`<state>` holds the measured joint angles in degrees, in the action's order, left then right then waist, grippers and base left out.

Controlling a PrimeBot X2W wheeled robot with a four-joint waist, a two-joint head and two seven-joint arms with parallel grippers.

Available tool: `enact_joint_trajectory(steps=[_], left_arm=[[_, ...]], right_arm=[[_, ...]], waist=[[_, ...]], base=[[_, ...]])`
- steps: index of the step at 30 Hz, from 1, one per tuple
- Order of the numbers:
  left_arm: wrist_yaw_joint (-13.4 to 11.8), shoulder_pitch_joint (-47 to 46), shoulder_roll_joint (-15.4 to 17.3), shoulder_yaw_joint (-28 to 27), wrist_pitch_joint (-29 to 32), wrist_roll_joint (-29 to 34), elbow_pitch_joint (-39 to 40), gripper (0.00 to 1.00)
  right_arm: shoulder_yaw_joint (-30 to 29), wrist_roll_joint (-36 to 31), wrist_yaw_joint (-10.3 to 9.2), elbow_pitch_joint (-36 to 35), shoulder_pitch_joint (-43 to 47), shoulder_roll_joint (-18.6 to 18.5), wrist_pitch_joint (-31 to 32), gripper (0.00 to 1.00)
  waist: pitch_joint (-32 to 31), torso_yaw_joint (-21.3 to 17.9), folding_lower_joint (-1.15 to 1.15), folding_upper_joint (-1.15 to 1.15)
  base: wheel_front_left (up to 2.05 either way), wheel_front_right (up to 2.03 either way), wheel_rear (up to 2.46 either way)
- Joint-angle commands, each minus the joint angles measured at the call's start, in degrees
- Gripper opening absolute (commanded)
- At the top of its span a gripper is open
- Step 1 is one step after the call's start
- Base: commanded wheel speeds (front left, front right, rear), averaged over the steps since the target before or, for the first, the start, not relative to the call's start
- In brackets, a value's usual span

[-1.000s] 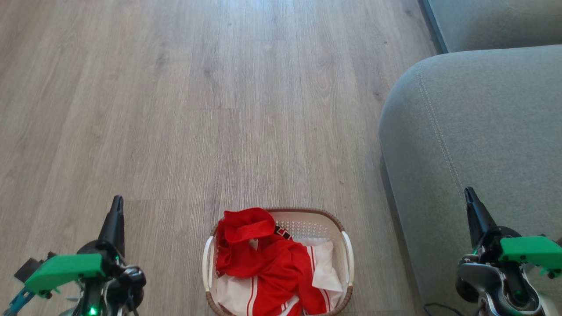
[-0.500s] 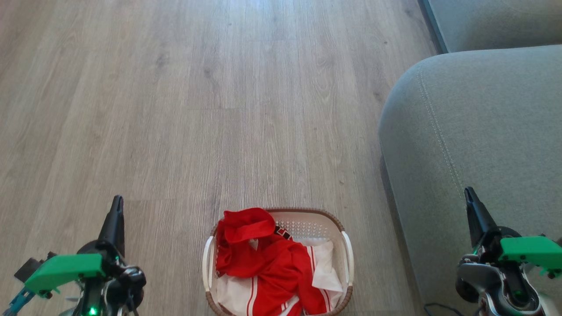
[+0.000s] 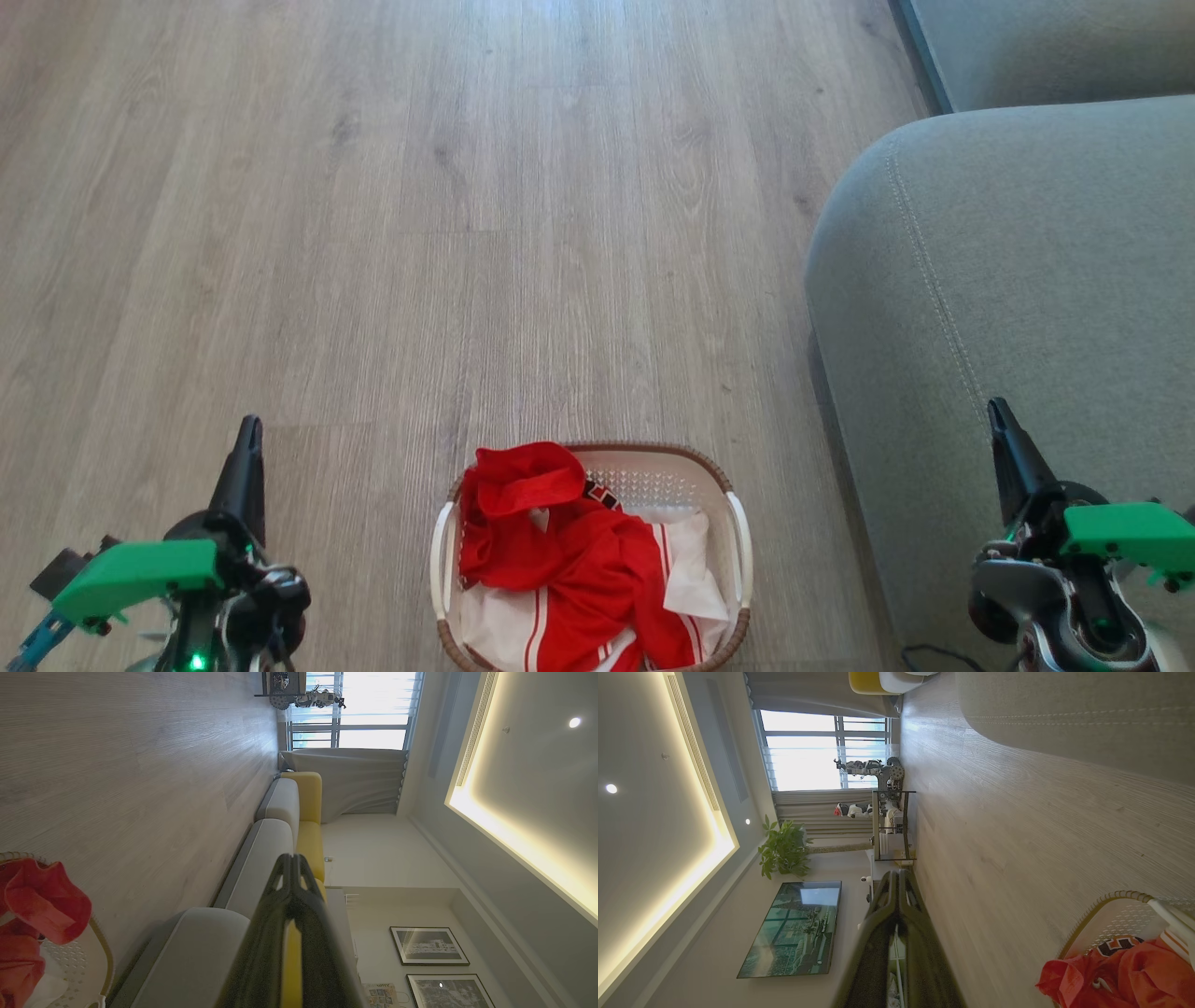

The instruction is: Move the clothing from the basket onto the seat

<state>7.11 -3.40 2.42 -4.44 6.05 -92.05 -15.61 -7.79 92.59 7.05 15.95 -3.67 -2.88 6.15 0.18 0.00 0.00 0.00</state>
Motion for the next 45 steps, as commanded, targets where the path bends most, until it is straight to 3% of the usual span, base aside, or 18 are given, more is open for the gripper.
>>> enact_joint_trajectory(steps=[1,16,17,20,32,45], left_arm=[[0.37,-2.79,0.45,-2.05,0.42,-0.14,1.57,0.0],[0.37,-2.79,0.45,-2.05,0.42,-0.14,1.57,0.0],[-0.04,0.05,-0.01,0.08,-0.09,0.0,-0.32,1.0],[-0.07,1.67,-0.23,0.18,-0.11,0.0,-3.0,1.0],[-0.02,1.44,-0.13,1.3,-2.1,0.7,-1.07,1.0],[0.02,0.88,-0.05,2.05,-4.3,6.61,1.54,1.0]], right_arm=[[1.29,-0.41,0.44,-1.92,-2.52,0.01,0.33,0.0],[1.29,-0.41,0.44,-1.92,-2.52,0.01,0.33,0.0],[0.05,0.03,-0.03,0.43,0.04,0.01,-0.02,1.0],[0.39,0.03,-0.05,3.11,1.47,0.04,-0.03,1.0],[1.47,-1.11,-0.01,0.54,1.56,0.04,-2.05,1.0],[2.56,-6.56,0.04,-3.4,1.4,0.01,-4.26,1.0]], waist=[[0.0,0.0,0.0,0.0],[0.0,0.0,0.0,0.0],[0.0,0.0,0.0,0.0],[0.0,0.0,0.0,0.0],[0.02,0.04,0.0,0.0],[0.01,-0.09,0.0,0.0]], base=[[0.0,0.0,0.0],[0.0,0.0,0.0],[0.0,0.0,0.0],[0.0,0.0,0.0],[0.0,0.0,0.0],[0.0,0.0,0.0]])
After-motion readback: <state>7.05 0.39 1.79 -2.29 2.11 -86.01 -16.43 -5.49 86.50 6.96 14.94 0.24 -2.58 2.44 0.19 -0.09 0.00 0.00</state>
